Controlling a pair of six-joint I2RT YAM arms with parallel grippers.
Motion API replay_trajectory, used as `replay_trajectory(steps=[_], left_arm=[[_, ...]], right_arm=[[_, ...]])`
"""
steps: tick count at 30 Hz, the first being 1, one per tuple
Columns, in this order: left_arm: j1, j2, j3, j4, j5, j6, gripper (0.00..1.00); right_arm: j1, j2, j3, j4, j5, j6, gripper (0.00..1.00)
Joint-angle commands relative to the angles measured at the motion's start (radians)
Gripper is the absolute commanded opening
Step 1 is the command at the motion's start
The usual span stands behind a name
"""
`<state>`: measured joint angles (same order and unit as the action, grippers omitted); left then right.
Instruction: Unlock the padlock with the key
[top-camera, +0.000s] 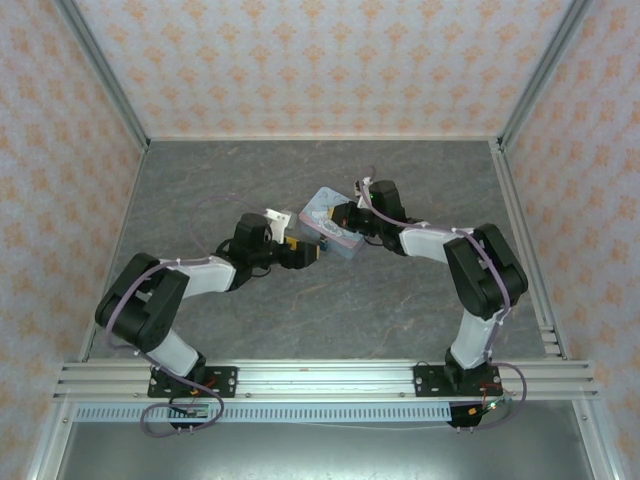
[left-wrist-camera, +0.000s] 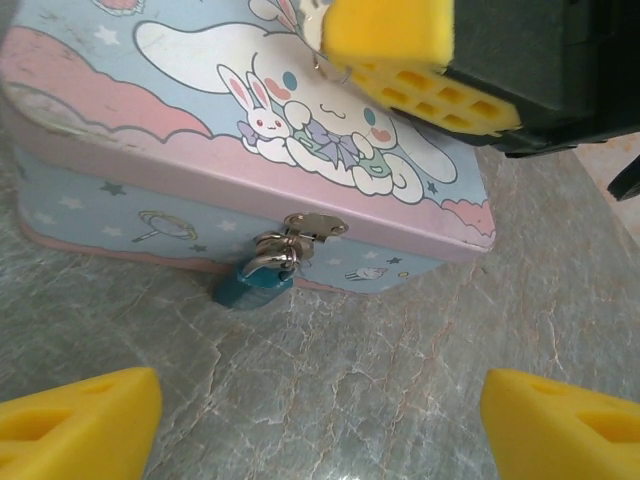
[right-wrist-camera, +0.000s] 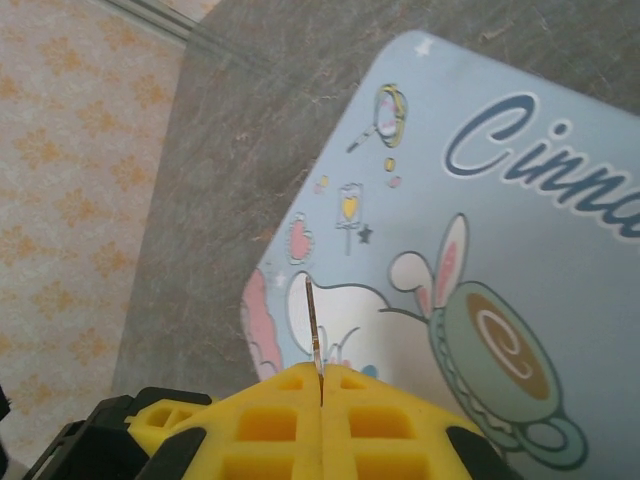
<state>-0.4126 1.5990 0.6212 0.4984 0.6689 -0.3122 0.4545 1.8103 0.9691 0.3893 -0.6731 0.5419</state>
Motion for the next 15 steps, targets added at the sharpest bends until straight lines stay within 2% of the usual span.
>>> replay_trajectory(steps=[1,15], left_arm=[[-0.013,0.049,0.035,0.077,0.046,0.008,0.81],[-0.034,0.166,0.051,0.189,0.024,-0.018,0.73]], right_arm=[[-0.006,0.019,0.027,0.023,-0.002,-0.004,0.00],[-0.007,0.032,-0.047,0.029,-0.009,0.002,0.00]])
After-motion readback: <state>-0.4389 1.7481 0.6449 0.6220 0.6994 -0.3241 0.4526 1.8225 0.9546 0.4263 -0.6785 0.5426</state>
